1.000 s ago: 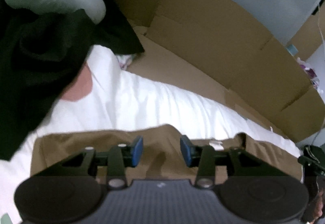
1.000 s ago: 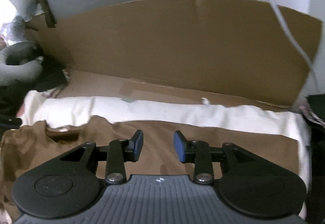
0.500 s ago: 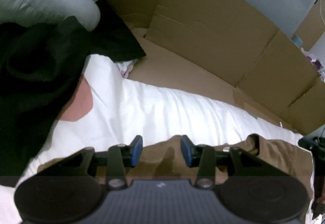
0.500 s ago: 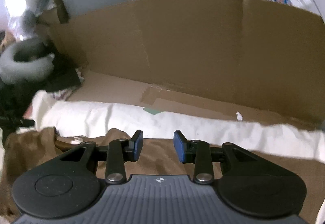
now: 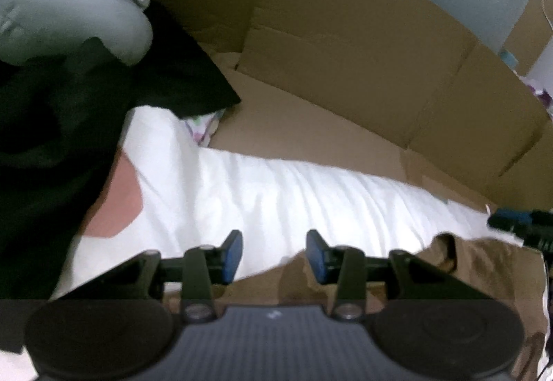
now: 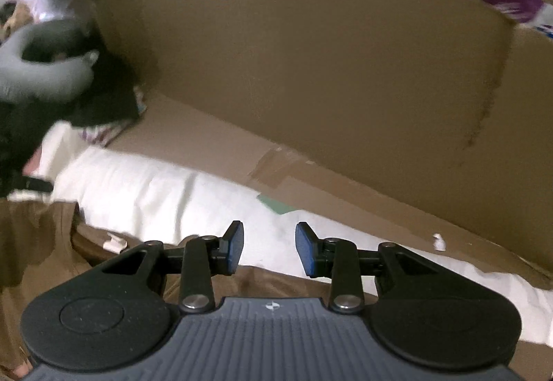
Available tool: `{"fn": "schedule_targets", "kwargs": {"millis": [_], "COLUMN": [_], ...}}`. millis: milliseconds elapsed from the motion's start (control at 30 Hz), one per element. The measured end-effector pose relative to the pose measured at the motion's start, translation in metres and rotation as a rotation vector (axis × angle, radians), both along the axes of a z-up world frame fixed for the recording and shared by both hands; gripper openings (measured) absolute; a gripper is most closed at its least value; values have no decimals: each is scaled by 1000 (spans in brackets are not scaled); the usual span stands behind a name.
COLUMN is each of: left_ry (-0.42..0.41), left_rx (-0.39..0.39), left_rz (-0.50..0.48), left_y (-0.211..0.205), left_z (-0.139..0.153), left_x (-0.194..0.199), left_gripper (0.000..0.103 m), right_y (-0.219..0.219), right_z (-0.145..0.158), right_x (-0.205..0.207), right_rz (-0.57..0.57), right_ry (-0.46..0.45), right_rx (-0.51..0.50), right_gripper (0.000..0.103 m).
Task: Fold clothes
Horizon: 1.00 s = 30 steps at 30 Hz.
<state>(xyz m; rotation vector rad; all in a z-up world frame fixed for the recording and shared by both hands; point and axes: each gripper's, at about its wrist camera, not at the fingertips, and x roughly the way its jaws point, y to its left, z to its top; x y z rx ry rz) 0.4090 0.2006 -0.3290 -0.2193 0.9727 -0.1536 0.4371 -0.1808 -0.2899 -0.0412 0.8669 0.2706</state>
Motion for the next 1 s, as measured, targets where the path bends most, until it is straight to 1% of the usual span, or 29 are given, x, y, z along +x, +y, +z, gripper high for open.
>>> {"fn": "schedule_targets", "kwargs": {"millis": [100,200,400,567,733,900,1000], "left_ry": [17,38,68,61,52,43,31], "left_rx": [4,7,40,73,88,103,126], "left_rz": [-3,-20,-62,-99,-138,-175,-208], "left_y": [-4,-9,-13,-17,-20,-22,-27], "left_z": [-11,-21,-34,-36,-35,-36,-36], "left_x": [7,4,-9,-19,-23,-25,-26], "left_gripper": [43,43,43,46,49,51,51], "right_y": [12,22,35,40,48,60,73], "right_z": [-12,-25,-35,-36,-32,-35,-43], "right_x": [4,3,-5,-5,-10,-10,-10], "right_rz": [22,50,121,137,220,295,337], "right_ry": [21,42,39,48,34,65,63], "right_rx": [-16,-41,-100,-116,-143,-136,-208], "right_gripper": [40,40,40,40,40,41,41]}}
